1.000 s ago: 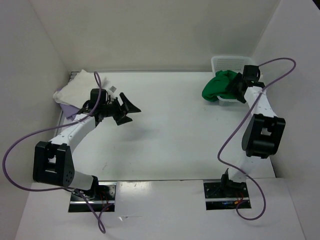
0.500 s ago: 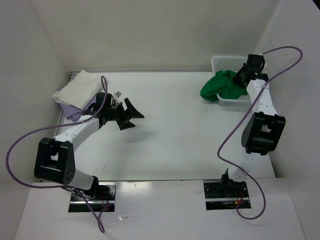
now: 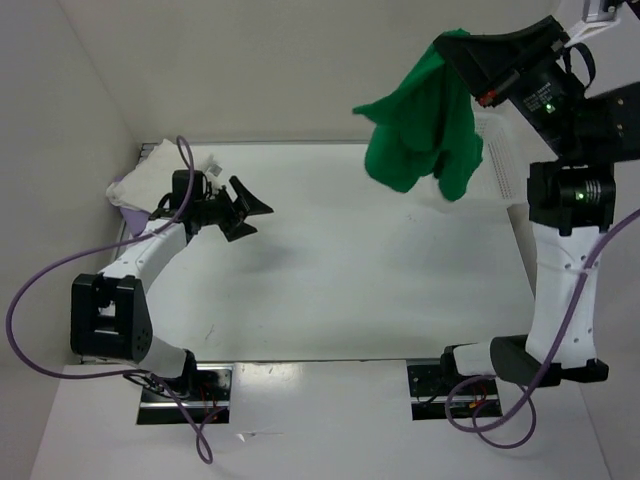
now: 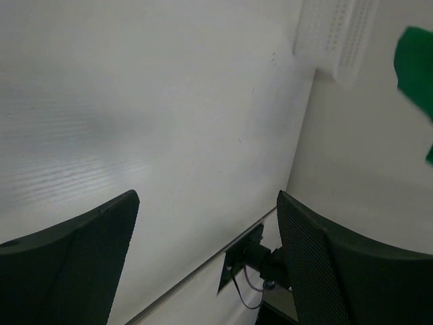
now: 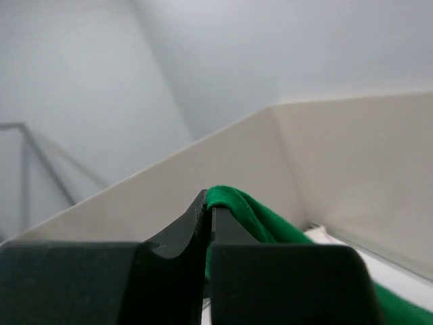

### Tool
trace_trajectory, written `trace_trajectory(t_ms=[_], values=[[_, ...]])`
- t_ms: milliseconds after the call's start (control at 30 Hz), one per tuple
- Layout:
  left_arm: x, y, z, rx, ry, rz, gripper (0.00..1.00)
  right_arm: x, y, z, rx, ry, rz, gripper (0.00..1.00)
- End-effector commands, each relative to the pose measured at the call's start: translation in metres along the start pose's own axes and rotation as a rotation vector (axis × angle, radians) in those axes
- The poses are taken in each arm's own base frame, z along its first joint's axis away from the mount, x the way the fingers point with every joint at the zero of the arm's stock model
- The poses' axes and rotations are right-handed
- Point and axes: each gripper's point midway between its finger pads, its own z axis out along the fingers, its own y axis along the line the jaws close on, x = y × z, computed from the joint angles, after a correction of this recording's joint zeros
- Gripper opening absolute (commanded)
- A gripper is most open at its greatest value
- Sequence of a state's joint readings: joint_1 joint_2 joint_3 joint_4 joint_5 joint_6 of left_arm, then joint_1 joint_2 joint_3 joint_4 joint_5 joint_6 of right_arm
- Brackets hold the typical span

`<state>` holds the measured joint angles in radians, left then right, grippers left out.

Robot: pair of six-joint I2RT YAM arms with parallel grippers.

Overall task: Fold and stack the t-shirts
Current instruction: Grab crumpled tshirt from bin with the right arm, then move the tshirt to the center of the board, then flatten out the tshirt

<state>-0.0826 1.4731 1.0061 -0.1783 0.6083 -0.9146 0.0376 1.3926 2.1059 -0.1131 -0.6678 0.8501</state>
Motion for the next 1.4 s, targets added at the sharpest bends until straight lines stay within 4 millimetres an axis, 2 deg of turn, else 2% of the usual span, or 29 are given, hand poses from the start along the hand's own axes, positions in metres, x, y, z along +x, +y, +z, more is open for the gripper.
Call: trace_trajectory(t_ms=[0, 33, 100, 133, 167, 200, 233, 267, 300, 333, 400, 433, 500, 533, 567, 633, 667, 733, 767, 800, 833, 900, 933, 967, 1000, 1033, 1167, 1267, 1367], values=[[-0.025, -0.007, -0.012, 0.036, -0.05, 0.022, 0.89, 0.027, 0.027, 0.006, -0.16, 0.105, 0.085, 0.0], [-0.038, -0.004, -0.019, 0.034, -0.083, 0.011, 0.89, 0.039, 0.002, 0.011, -0.101, 0.109, 0.128, 0.0], [-0.049, -0.005, -0.028, 0.042, -0.115, 0.007, 0.89, 0.061, -0.027, 0.014, -0.067, 0.135, 0.164, 0.0], [-0.057, 0.0, -0.034, 0.04, -0.135, -0.008, 0.89, 0.094, -0.069, 0.016, 0.01, 0.178, 0.226, 0.0], [-0.061, 0.003, -0.037, 0.037, -0.145, -0.015, 0.89, 0.115, -0.096, 0.017, 0.056, 0.201, 0.252, 0.0], [-0.064, 0.005, -0.039, 0.034, -0.154, -0.02, 0.89, 0.15, -0.133, 0.014, 0.121, 0.253, 0.309, 0.0], [-0.064, 0.005, -0.039, 0.034, -0.154, -0.02, 0.89, 0.193, -0.18, 0.016, 0.193, 0.326, 0.382, 0.0], [-0.064, 0.008, -0.041, 0.032, -0.151, -0.021, 0.89, 0.221, -0.211, 0.013, 0.257, 0.37, 0.427, 0.01], [-0.064, 0.008, -0.041, 0.032, -0.151, -0.021, 0.89, 0.275, -0.268, 0.0, 0.401, 0.458, 0.496, 0.01], [-0.064, 0.011, -0.041, 0.018, -0.153, -0.014, 0.89, 0.301, -0.298, -0.01, 0.494, 0.49, 0.521, 0.0], [-0.058, 0.018, -0.039, -0.02, -0.151, 0.011, 0.89, 0.329, -0.336, -0.025, 0.611, 0.54, 0.527, 0.0], [-0.056, 0.021, -0.041, -0.04, -0.152, 0.014, 0.89, 0.343, -0.358, -0.035, 0.699, 0.538, 0.528, 0.08], [-0.038, 0.037, -0.034, -0.1, -0.125, 0.041, 0.89, 0.339, -0.368, -0.038, 0.754, 0.521, 0.487, 0.27], [-0.032, 0.041, -0.032, -0.118, -0.116, 0.047, 0.89, 0.333, -0.377, -0.043, 0.815, 0.492, 0.447, 0.47], [-0.015, 0.052, -0.025, -0.148, -0.075, 0.049, 0.89, 0.324, -0.38, -0.044, 0.848, 0.474, 0.41, 0.54], [-0.002, 0.063, -0.021, -0.193, -0.059, 0.06, 0.89, 0.323, -0.367, -0.046, 0.883, 0.51, 0.344, 0.63], [0.011, 0.065, -0.015, -0.202, -0.03, 0.069, 0.89, 0.324, -0.364, -0.049, 0.903, 0.522, 0.312, 0.63], [0.032, 0.075, -0.009, -0.217, 0.017, 0.053, 0.89, 0.341, -0.335, -0.056, 0.896, 0.591, 0.255, 0.61], [0.041, 0.077, -0.002, -0.223, 0.038, 0.059, 0.89, 0.35, -0.323, -0.058, 0.881, 0.619, 0.239, 0.43], [0.047, 0.078, 0.002, -0.224, 0.055, 0.064, 0.91, 0.363, -0.31, -0.063, 0.861, 0.668, 0.222, 0.36], [0.052, 0.081, 0.003, -0.233, 0.064, 0.068, 0.91, 0.389, -0.286, -0.07, 0.836, 0.738, 0.216, 0.15], [0.063, 0.087, 0.009, -0.256, 0.093, 0.057, 0.89, 0.419, -0.261, -0.081, 0.793, 0.826, 0.22, 0.04], [0.063, 0.087, 0.009, -0.256, 0.094, 0.057, 0.89, 0.448, -0.237, -0.092, 0.758, 0.909, 0.233, 0.02], [0.064, 0.09, 0.01, -0.261, 0.099, 0.053, 0.88, 0.461, -0.225, -0.095, 0.736, 0.945, 0.233, 0.01], [0.066, 0.092, 0.01, -0.267, 0.104, 0.039, 0.88, 0.475, -0.21, -0.1, 0.707, 0.997, 0.234, 0.0], [0.068, 0.091, 0.01, -0.259, 0.111, 0.037, 0.83, 0.496, -0.185, -0.107, 0.652, 1.063, 0.241, 0.0], [0.071, 0.078, 0.008, -0.204, 0.139, 0.04, 0.68, 0.528, -0.137, -0.123, 0.549, 1.171, 0.225, 0.09], [0.097, 0.082, 0.009, -0.219, 0.216, 0.063, 0.67, 0.541, -0.142, -0.144, 0.582, 1.224, 0.206, 0.25], [0.127, 0.097, 0.009, -0.249, 0.288, 0.061, 0.67, 0.547, -0.15, -0.159, 0.609, 1.275, 0.148, 0.36]])
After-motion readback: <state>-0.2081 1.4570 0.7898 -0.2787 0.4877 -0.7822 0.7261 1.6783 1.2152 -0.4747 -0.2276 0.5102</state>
